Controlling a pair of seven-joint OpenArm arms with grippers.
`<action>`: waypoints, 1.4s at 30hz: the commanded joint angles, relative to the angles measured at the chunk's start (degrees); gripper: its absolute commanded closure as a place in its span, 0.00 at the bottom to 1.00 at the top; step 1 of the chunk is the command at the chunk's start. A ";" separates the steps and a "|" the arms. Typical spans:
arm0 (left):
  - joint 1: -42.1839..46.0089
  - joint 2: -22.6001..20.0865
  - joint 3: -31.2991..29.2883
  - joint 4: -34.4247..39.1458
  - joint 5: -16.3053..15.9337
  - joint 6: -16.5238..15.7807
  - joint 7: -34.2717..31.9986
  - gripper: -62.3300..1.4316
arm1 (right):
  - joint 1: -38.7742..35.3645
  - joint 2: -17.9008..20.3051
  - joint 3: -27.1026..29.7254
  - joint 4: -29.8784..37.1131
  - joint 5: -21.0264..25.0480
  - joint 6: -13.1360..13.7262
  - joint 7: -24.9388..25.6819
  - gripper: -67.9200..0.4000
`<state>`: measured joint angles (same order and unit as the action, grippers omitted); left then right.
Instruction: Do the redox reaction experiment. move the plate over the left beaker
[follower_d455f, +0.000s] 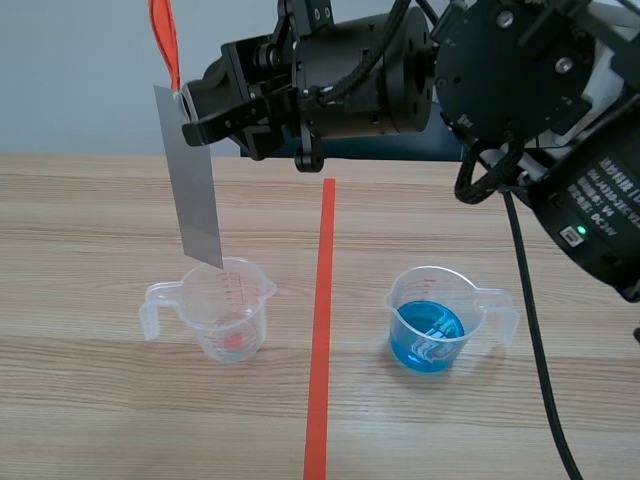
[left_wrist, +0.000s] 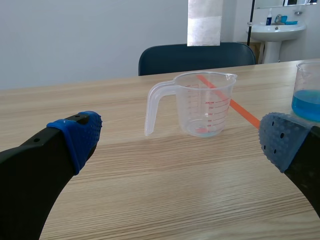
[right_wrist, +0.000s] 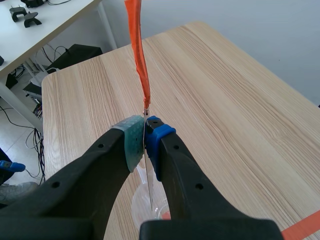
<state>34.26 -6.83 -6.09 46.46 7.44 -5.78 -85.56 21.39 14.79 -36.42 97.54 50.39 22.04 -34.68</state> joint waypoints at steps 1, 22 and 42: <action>0.00 -0.02 -0.37 0.85 -0.37 0.07 -0.98 0.00 | 1.29 -0.17 0.74 0.52 0.57 0.07 0.90 0.99; 0.00 -0.02 -0.37 0.85 -0.37 0.07 -0.98 0.00 | 1.14 -0.17 0.74 0.52 0.57 0.04 0.87 0.99; 0.00 -0.02 -0.37 0.85 -0.37 0.07 -0.98 0.00 | 0.22 -0.17 0.74 0.52 0.52 0.02 0.90 0.99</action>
<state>34.26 -6.83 -6.09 46.46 7.44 -5.78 -85.56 21.23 14.79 -36.42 97.54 50.39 22.02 -34.65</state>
